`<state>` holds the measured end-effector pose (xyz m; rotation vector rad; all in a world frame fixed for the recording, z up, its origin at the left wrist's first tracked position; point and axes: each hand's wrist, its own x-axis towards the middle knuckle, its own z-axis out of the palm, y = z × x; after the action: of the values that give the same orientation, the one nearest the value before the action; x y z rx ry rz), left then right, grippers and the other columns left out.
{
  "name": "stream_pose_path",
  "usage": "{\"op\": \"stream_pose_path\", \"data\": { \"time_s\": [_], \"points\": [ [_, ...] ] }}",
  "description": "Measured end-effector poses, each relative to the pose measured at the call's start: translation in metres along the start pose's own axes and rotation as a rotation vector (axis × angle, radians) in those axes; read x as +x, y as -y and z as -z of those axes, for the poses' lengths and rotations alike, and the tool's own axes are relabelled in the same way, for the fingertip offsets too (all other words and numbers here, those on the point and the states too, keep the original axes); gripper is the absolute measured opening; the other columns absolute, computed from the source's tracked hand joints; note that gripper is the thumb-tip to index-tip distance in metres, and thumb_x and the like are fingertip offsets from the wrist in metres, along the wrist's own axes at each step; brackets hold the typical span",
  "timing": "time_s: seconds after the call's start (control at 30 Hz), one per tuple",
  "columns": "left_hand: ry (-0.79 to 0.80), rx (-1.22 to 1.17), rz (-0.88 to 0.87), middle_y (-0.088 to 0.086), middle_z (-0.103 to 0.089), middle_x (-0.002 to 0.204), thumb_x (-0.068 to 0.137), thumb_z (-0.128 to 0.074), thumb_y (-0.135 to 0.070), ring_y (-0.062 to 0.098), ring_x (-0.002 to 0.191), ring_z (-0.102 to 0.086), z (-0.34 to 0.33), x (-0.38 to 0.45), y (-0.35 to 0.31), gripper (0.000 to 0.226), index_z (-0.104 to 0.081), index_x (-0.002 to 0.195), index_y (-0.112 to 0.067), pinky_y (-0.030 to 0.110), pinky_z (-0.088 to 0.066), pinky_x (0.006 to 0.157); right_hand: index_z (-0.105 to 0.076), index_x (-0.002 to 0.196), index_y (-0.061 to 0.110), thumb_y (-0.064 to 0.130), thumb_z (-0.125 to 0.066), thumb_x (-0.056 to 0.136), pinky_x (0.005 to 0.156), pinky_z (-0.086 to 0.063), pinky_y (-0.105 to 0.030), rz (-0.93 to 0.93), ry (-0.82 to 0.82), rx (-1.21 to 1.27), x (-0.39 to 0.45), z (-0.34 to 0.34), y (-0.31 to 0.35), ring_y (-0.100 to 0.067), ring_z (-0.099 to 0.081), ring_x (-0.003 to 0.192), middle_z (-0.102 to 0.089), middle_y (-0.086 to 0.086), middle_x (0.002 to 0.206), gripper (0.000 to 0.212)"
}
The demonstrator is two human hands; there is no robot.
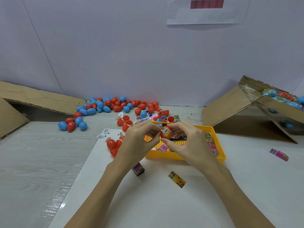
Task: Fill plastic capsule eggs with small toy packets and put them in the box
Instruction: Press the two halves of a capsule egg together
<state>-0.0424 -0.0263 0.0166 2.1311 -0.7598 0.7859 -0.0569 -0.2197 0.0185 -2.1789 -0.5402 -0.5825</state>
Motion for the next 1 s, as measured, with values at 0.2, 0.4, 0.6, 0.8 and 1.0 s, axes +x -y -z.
{"op": "stream_pose_path", "data": {
  "time_s": [0.2,0.4,0.6,0.8,1.0],
  "points": [
    [-0.019,-0.229,0.298,-0.005,-0.075,0.087,0.091,-0.075,-0.010,0.008,0.082,-0.073,-0.003,0.002,-0.004,0.009,-0.075,0.099,-0.014,0.019,-0.059,0.076,-0.065,0.134,0.020,0.025,-0.082,0.089,0.086,-0.054,-0.013,0.028,0.001,-0.001,0.001,-0.005,-0.003,-0.008,-0.064,0.103,-0.064,0.004,0.120,0.048],
    [0.041,-0.556,0.581,-0.007,-0.079,0.091,0.088,-0.078,-0.026,0.009,0.089,-0.075,-0.004,0.005,-0.012,0.014,-0.078,0.100,-0.020,0.022,-0.060,0.078,-0.067,0.131,0.018,0.030,-0.084,0.086,0.093,-0.052,-0.017,0.043,-0.026,-0.067,0.000,-0.012,-0.003,-0.008,-0.058,0.113,-0.060,0.002,0.126,0.050],
    [-0.134,-0.677,0.668,-0.001,-0.079,0.090,0.084,-0.082,-0.020,0.014,0.090,-0.076,-0.012,-0.001,-0.020,0.016,-0.081,0.099,-0.015,0.028,-0.062,0.078,-0.067,0.131,0.013,0.020,-0.085,0.085,0.092,-0.055,-0.021,0.083,-0.048,-0.075,-0.003,-0.015,0.000,-0.013,-0.060,0.110,-0.059,-0.002,0.119,0.050],
    [-0.248,-0.697,0.684,-0.005,-0.079,0.089,0.086,-0.081,-0.020,0.010,0.090,-0.075,-0.021,-0.004,-0.029,0.014,-0.082,0.099,-0.019,0.019,-0.059,0.076,-0.069,0.128,0.009,0.018,-0.087,0.083,0.093,-0.055,-0.022,0.103,-0.066,-0.084,-0.003,-0.014,0.002,-0.016,-0.060,0.111,-0.061,-0.004,0.119,0.050],
    [-0.268,-0.767,0.787,-0.006,-0.079,0.092,0.085,-0.081,-0.022,0.006,0.092,-0.074,-0.027,-0.006,-0.031,0.014,-0.082,0.099,-0.022,0.015,-0.057,0.075,-0.069,0.123,0.011,0.018,-0.086,0.083,0.089,-0.054,-0.021,0.088,-0.050,-0.055,-0.004,-0.016,0.002,-0.013,-0.060,0.105,-0.059,-0.002,0.116,0.044]
  ]
}}
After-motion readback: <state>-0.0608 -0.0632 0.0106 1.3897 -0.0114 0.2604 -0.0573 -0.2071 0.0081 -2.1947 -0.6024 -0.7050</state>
